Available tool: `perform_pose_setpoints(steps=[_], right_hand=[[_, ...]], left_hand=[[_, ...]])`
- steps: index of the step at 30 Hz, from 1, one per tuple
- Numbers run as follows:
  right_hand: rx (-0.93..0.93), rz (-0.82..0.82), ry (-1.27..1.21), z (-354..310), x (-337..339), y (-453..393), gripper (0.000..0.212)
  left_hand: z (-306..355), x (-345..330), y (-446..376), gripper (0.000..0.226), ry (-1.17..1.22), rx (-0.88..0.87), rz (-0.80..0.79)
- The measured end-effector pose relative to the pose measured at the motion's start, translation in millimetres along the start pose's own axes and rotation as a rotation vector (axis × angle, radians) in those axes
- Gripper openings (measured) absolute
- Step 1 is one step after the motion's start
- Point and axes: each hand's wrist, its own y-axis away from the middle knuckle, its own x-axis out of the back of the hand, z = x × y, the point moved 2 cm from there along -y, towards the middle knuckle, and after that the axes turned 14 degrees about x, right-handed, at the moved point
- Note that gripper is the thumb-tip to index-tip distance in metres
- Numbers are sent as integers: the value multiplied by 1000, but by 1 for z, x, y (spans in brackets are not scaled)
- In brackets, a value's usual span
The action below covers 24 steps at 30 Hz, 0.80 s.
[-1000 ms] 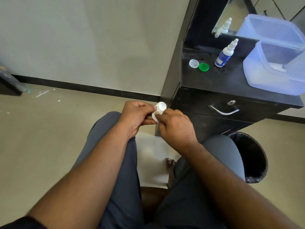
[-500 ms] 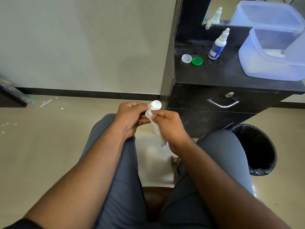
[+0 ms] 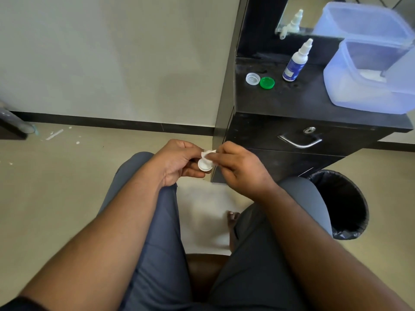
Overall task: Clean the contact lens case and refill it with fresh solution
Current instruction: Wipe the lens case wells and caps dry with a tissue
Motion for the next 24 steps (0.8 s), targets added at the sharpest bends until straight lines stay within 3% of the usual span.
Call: perform_pose_setpoints(steps=[2, 6, 12, 18, 24], right_hand=[[123, -72, 114, -3, -1, -2, 39], [326, -119, 278, 3, -1, -6, 29], [540, -213, 349, 11, -10, -7, 31], [611, -283, 431, 21, -13, -3, 32], [503, -217, 483, 24, -15, 1, 25]], left_hand=[[0, 1, 0, 9, -12, -4, -15], [1, 3, 0, 9, -34, -20, -23], [-1, 6, -3, 9, -119, -7, -11], [-2, 3, -8, 12, -162, -13, 24], [-1, 0, -11, 5, -104, -58, 43]])
